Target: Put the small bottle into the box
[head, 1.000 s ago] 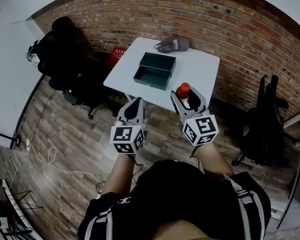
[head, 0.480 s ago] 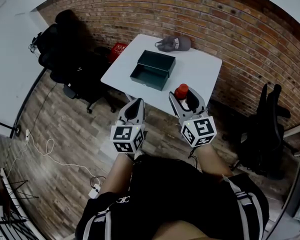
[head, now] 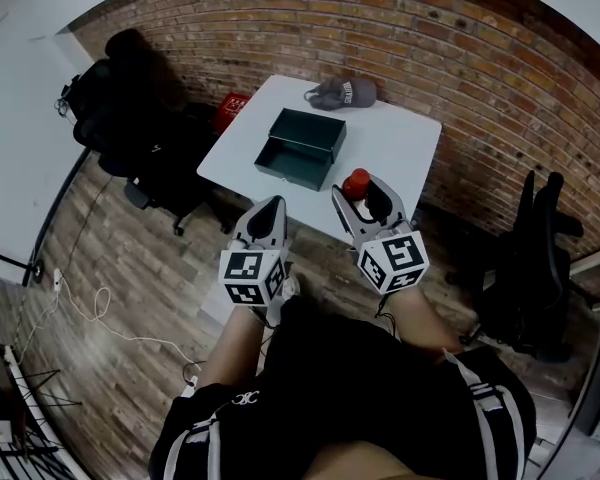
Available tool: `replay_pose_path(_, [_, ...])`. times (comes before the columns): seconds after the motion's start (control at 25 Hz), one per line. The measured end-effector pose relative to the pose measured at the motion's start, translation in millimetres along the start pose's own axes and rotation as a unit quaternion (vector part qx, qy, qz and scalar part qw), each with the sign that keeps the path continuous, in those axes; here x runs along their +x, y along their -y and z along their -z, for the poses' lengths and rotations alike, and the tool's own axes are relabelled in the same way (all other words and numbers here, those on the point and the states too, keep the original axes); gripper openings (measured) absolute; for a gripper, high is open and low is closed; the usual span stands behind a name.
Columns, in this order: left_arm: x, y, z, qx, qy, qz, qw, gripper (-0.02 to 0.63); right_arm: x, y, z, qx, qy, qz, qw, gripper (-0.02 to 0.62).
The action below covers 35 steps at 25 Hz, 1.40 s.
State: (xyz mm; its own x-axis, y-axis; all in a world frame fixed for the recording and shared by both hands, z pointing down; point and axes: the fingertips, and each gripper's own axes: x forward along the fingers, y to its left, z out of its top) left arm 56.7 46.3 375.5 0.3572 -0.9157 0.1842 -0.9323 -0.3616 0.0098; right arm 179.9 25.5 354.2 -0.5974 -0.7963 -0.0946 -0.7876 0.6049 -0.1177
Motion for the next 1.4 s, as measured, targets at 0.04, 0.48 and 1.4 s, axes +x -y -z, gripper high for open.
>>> replay_pose_path(0.04, [3, -1, 1, -0.002, -0.001, 0.0, 1.0, 0.012, 1, 1, 2, -0.002, -0.002, -0.001, 1.0, 0.222])
replay_pose_path(0.48, [28, -25, 13, -0.017, -0.019, 0.003, 0.9997, 0.013, 37, 17, 11, 0.022, -0.009, 0.005, 1.0, 0.222])
replay_pose_path(1.4, [143, -216, 3, -0.03, -0.033, 0.074, 0.9962, 0.014, 249, 12, 42, -0.01, -0.067, 0.055, 0.996, 0.222])
